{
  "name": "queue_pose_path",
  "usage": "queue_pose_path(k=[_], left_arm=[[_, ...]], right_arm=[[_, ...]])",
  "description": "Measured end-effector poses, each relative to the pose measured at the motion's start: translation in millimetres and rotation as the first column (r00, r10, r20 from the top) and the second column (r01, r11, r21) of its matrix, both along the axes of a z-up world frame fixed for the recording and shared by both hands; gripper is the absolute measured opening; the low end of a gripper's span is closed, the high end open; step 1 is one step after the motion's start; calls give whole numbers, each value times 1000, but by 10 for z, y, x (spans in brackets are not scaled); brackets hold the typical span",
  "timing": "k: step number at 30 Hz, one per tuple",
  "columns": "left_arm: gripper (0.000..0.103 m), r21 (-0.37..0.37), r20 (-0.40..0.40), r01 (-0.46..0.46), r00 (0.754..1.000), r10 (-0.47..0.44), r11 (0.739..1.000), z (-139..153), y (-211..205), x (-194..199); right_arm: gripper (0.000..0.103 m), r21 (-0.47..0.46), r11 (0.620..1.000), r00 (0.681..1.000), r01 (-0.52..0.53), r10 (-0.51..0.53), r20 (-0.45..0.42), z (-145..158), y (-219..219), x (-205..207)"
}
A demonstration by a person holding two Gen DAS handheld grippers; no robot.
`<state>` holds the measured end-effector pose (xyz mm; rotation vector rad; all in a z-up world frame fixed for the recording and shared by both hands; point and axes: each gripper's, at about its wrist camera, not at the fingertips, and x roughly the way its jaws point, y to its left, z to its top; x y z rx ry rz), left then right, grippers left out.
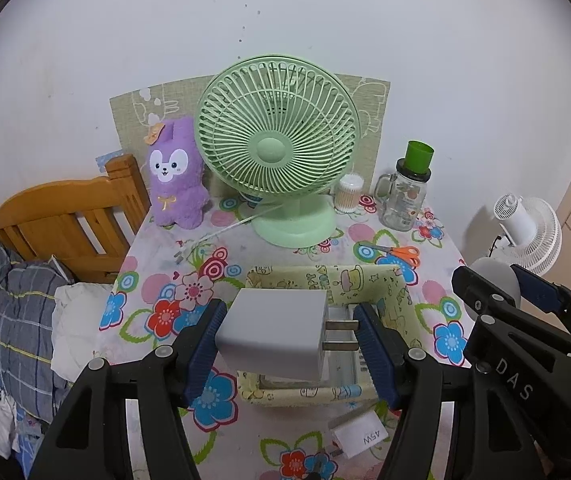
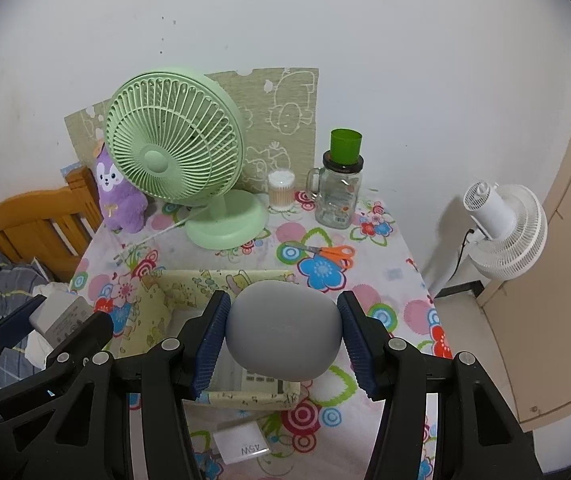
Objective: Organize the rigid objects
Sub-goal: 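Lift the puck and cube charger and carry both over the fabric box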
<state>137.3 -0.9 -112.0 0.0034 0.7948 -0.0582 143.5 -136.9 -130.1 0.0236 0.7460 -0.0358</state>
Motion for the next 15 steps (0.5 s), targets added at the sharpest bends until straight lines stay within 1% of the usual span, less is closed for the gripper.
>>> queue_pose_path(k=[6,15], left_arm=[[67,-7,-14,-6,1000,5,1000,-51,0,128],[67,12,-56,-11,998,12,1000,-237,-26,352]], right_arm=[[58,-3,1000,1000,-13,13,-7,-28,-10,148],[59,16,999,999,-30,30,-28,-127,28,431]])
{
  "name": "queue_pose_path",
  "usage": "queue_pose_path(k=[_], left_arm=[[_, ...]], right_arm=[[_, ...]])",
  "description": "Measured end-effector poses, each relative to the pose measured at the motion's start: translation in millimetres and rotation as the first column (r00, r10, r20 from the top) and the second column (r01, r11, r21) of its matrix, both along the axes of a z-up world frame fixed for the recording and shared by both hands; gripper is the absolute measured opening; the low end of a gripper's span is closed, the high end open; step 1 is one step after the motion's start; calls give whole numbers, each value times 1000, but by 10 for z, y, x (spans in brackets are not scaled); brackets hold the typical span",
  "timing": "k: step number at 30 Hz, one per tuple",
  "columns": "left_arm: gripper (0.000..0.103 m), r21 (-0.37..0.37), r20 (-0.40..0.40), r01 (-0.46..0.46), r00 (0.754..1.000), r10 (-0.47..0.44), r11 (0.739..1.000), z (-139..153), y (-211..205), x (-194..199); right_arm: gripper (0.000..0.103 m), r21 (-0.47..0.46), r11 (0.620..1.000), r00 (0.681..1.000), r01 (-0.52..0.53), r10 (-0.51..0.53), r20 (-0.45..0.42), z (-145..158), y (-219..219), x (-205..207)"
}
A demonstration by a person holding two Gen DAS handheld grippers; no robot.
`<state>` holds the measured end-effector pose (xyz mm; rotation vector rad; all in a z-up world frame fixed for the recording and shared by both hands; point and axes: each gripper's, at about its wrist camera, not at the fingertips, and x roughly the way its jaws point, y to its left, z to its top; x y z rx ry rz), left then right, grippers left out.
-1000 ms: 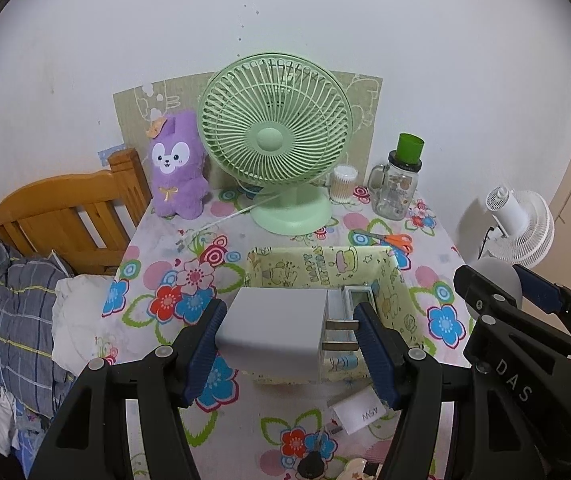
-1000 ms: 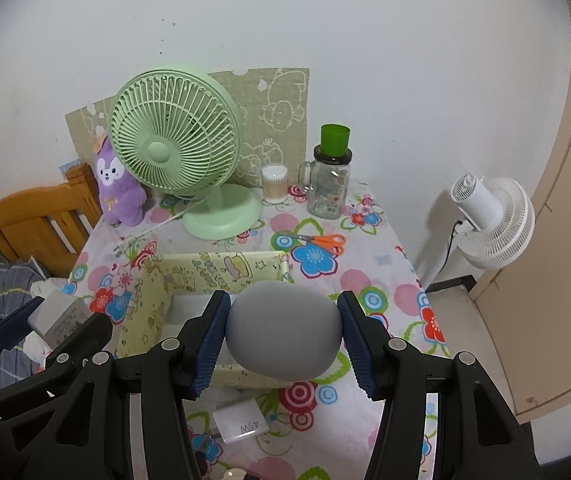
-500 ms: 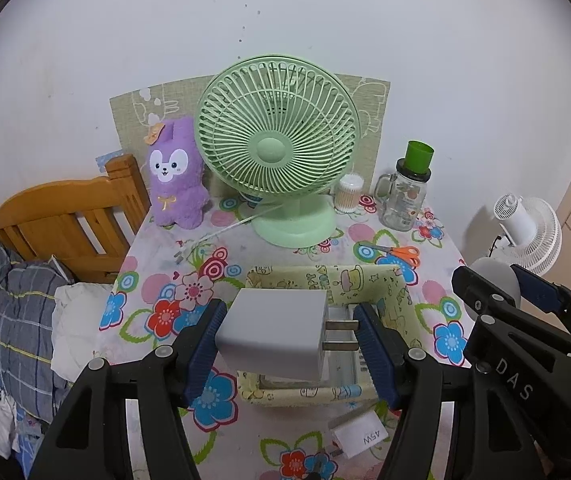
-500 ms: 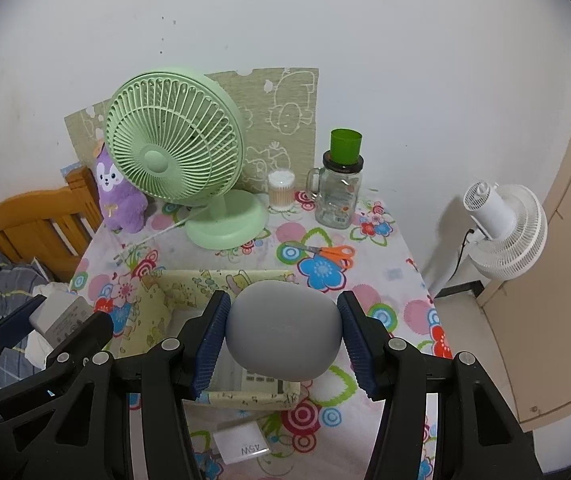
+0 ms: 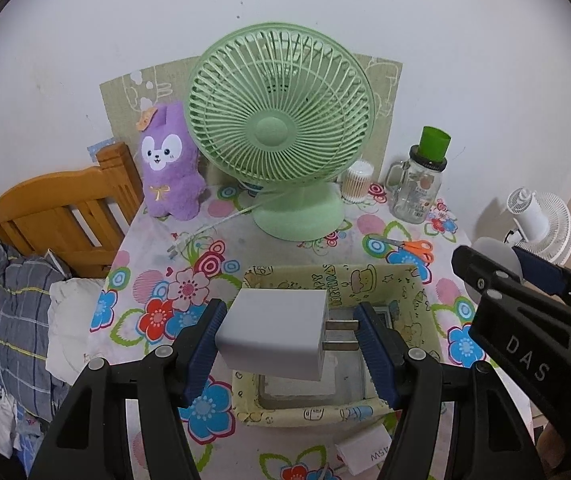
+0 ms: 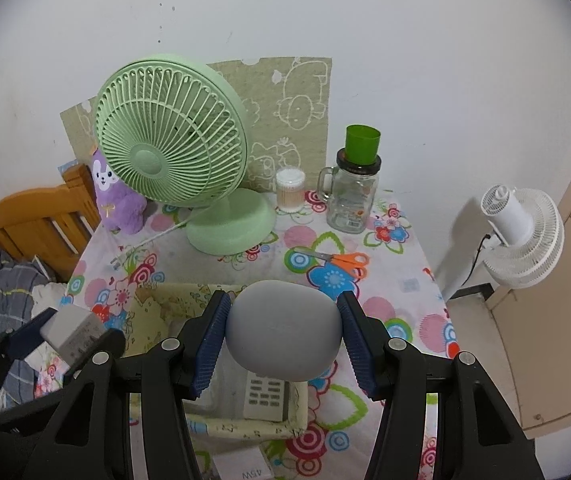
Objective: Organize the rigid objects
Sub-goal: 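Lift the puck and cube charger and carry both over the fabric box, then lower the puck and cube charger into the box and open both tools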
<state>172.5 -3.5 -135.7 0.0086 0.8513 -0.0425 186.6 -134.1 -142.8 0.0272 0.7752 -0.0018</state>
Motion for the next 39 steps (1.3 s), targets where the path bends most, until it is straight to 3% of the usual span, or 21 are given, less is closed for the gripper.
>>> queue_pose_path(k=[22,39], left_arm=[[67,-10,-84,-32,996,31,999,-450,-63,569],[68,50,-94,-33,995,38,998,-728,-118,795]], right_arm=[[59,2,999,996,-50,50,-79,-391,105,543],[59,8,998,987,-64,65,-149,-703,192,719]])
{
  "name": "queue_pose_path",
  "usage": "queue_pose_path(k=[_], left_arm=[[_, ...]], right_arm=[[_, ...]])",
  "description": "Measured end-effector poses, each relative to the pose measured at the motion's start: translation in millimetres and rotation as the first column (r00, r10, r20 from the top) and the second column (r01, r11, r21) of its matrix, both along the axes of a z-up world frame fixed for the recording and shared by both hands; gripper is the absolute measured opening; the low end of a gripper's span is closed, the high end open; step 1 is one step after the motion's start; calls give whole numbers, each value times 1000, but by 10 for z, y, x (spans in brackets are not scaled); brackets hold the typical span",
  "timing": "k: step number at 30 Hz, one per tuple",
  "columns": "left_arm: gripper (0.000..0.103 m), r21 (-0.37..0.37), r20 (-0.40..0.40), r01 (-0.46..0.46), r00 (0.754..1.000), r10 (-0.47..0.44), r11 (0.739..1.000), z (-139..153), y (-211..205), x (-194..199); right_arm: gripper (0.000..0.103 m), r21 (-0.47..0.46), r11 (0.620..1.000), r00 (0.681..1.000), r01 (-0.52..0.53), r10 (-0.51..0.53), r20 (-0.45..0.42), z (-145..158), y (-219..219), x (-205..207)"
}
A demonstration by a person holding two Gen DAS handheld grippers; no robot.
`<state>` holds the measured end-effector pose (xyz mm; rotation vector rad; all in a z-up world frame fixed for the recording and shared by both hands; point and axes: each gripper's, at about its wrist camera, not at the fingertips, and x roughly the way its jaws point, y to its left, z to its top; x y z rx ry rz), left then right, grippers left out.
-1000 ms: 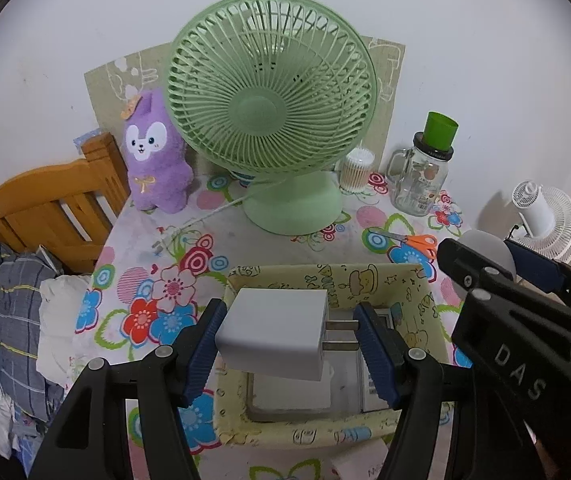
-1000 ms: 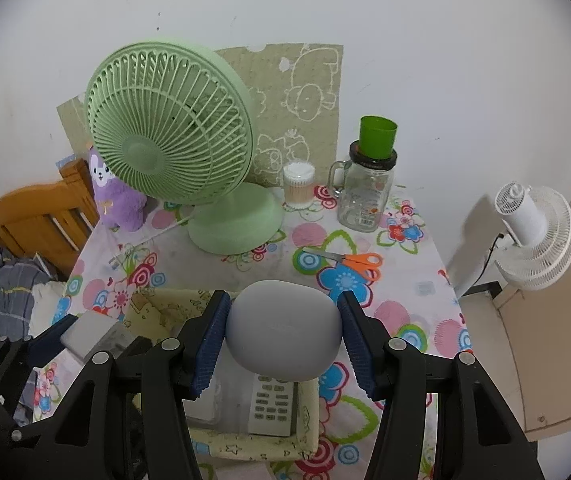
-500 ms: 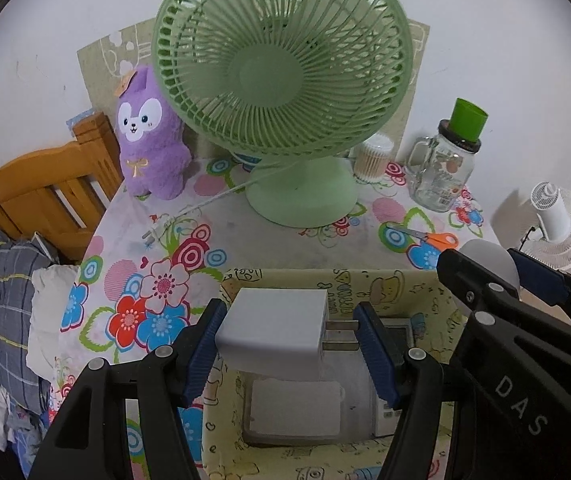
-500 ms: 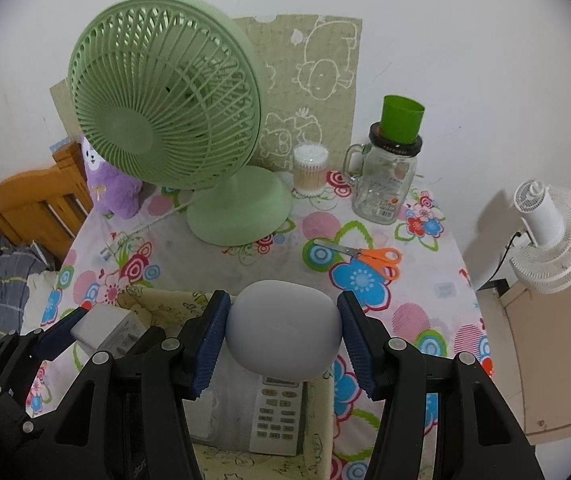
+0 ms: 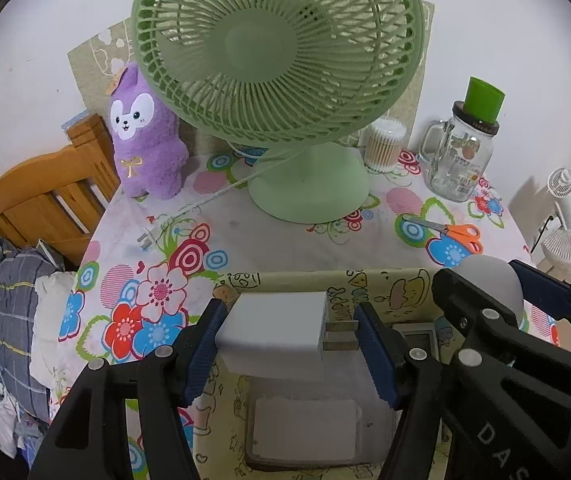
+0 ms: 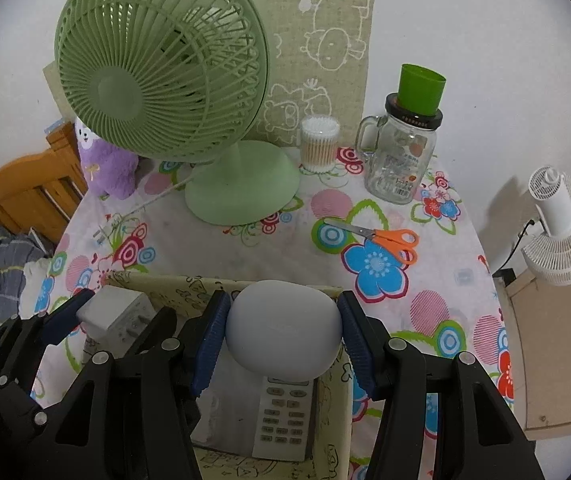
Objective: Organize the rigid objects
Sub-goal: 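Lower the puck and cube charger into the box and open both tools, then withdraw both tools from the box back toward the remaining items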
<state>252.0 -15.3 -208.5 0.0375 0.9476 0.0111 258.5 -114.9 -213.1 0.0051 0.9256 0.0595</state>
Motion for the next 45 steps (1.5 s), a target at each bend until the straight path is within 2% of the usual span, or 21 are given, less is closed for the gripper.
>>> queue_pose_path(k=[3,6,8,15,18,26,28,29,30,37,45], left_arm=[[68,11,6,2,1000,-2,1000,-19,-10,15],[78,14,-1,1,1000,-1,1000,-35,0,24],[80,14,-7,-2,1000,2,1000,-35,11,22],[95,65,-9,9,1000,-8,998,-26,14,-34],[95,79,-29,11,1000,-9,997,-54,48,-30],[95,61,-54,1,999,2,998,-76,104,-40],[95,59,-53,2,999,1,998,-66,107,-56],[96,59,-54,2,999,1,998,-61,107,-65],[96,56,-55,4,999,0,998,-56,106,-72],[96,47,-48,26,999,-23,999,12,59,-168],[98,23,-40,54,998,-53,998,119,37,-345]], right_arm=[[59,1,1000,1000,-1,1,-6,-25,-1,25],[59,3,1000,1000,-7,7,-13,-42,7,39],[59,11,1000,1000,-9,9,-18,-52,8,45],[59,25,999,998,-37,38,-47,-125,93,79],[59,52,998,996,-44,48,-71,-174,117,90],[60,79,994,995,-70,75,-69,-204,185,83],[67,70,995,995,-70,74,-60,-185,186,68],[77,65,996,996,-67,71,-57,-174,181,61],[82,60,996,996,-64,67,-52,-161,177,46],[83,56,997,998,-48,51,-43,-82,113,-77],[89,40,999,999,-18,19,-28,25,51,-288]])
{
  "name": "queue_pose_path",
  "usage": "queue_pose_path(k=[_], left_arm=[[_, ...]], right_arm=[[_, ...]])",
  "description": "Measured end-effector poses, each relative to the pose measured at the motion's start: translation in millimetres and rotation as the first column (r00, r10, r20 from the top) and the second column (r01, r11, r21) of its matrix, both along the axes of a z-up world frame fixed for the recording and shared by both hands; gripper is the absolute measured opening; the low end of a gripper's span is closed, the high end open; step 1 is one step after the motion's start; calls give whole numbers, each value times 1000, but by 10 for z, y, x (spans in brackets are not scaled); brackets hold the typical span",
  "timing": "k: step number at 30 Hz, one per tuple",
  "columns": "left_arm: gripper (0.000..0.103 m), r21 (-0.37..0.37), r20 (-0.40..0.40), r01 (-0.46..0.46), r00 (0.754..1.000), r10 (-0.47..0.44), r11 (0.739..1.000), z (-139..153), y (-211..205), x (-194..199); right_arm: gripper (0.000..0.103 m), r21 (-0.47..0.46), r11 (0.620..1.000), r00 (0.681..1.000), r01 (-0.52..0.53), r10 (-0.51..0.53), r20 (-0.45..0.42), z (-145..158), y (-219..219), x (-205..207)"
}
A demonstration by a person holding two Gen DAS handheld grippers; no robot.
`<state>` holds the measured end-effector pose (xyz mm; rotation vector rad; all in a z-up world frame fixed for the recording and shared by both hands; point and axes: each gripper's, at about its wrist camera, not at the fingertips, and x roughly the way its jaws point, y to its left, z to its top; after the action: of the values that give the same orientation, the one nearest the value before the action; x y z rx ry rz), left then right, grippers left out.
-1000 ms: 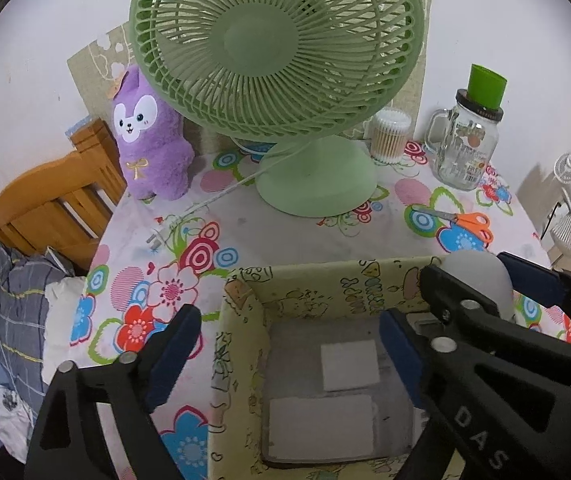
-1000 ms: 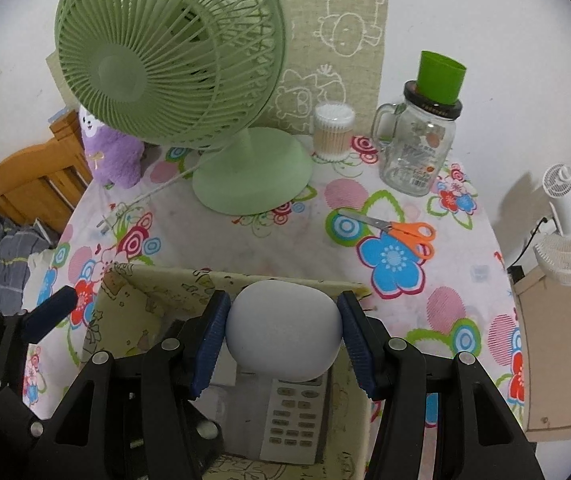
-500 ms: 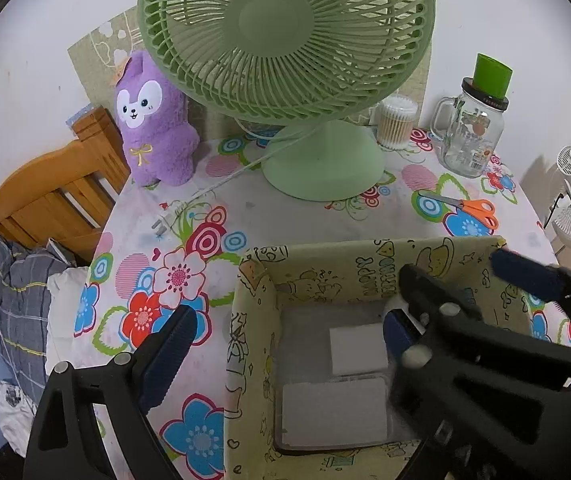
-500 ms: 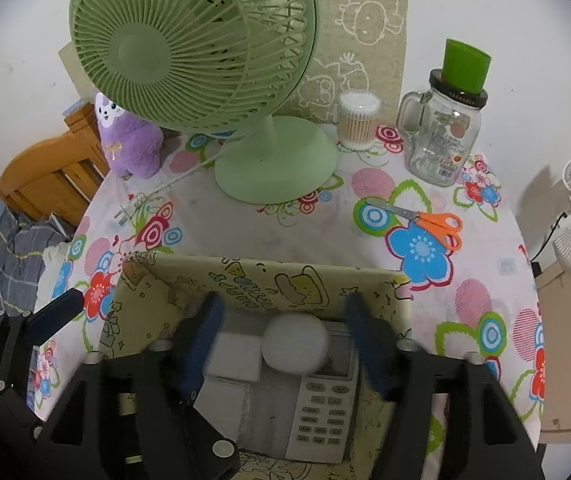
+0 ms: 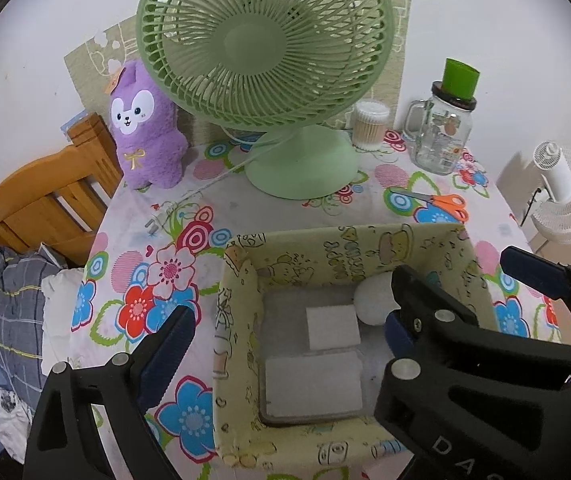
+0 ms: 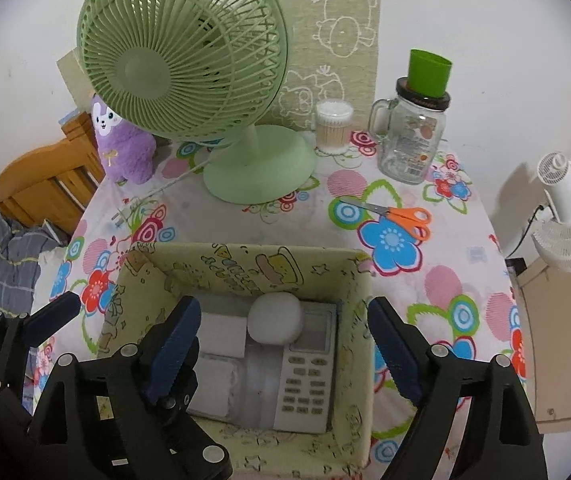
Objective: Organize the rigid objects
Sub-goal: 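Withdraw both tools from the box back toward the remaining items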
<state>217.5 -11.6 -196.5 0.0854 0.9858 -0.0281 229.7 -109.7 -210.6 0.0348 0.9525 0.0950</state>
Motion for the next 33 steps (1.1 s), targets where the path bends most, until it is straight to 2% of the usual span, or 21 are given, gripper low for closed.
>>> queue_pose_path(k=[20,33], left_arm=[[102,-24,74,30,997,-28,999,372,13,-470],[103,-26,103,48,994,-45,999,525,35,-775]], right_arm=[[92,-8,999,995,43,-42,87,413,-32,-568],[96,0,999,992,55,-54,113,560,-14,-897]])
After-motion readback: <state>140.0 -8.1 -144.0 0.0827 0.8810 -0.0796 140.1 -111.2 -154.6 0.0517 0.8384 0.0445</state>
